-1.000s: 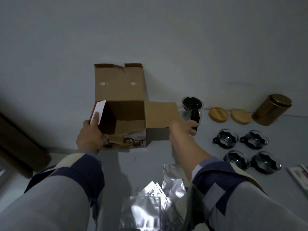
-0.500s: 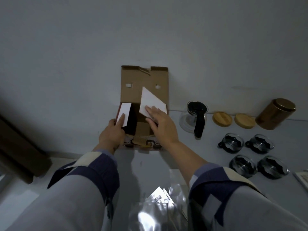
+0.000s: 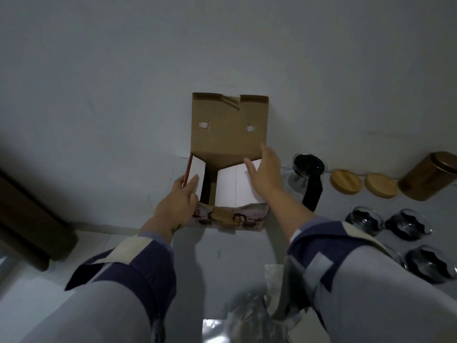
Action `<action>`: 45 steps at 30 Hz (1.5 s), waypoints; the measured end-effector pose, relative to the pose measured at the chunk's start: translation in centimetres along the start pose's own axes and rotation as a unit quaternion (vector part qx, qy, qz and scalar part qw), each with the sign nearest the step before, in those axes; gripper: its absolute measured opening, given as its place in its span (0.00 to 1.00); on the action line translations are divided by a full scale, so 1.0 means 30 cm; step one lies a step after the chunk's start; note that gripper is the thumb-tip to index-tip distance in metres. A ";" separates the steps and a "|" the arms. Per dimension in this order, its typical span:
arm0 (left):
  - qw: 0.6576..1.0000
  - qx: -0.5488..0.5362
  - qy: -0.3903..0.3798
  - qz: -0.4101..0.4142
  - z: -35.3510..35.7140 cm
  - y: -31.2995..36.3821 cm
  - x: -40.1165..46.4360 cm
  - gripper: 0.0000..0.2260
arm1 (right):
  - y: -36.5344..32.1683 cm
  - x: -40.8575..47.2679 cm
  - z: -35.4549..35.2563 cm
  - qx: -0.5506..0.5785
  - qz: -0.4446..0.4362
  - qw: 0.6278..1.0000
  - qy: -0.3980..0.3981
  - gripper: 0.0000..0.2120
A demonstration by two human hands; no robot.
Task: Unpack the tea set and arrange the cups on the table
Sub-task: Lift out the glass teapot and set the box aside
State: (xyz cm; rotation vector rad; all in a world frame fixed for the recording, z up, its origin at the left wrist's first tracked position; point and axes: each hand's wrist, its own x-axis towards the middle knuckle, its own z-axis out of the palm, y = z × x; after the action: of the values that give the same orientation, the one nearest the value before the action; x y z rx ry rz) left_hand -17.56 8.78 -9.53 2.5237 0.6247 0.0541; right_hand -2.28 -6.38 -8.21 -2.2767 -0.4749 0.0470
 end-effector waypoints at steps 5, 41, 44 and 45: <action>1.000 0.003 0.000 0.011 0.003 -0.022 0.032 0.22 | -0.079 0.160 -0.061 0.196 0.159 0.967 -0.011 0.33; 0.979 -0.140 0.142 0.036 -0.029 0.006 -0.056 0.16 | 0.114 -0.274 -0.087 -0.030 -0.092 0.995 0.011 0.22; 0.979 -0.094 0.163 0.075 -0.009 -0.007 -0.061 0.17 | 0.120 -0.275 -0.072 -0.023 -0.092 0.995 0.023 0.21; 0.983 -0.068 0.150 0.081 -0.002 -0.013 -0.064 0.17 | 0.121 -0.275 -0.069 -0.024 -0.093 0.995 0.029 0.20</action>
State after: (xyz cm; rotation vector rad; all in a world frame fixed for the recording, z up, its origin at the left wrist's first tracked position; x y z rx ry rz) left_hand -19.44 8.24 -9.51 2.4467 0.5082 0.5271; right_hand -8.40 -12.97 -10.34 -2.2639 -0.6597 -0.1255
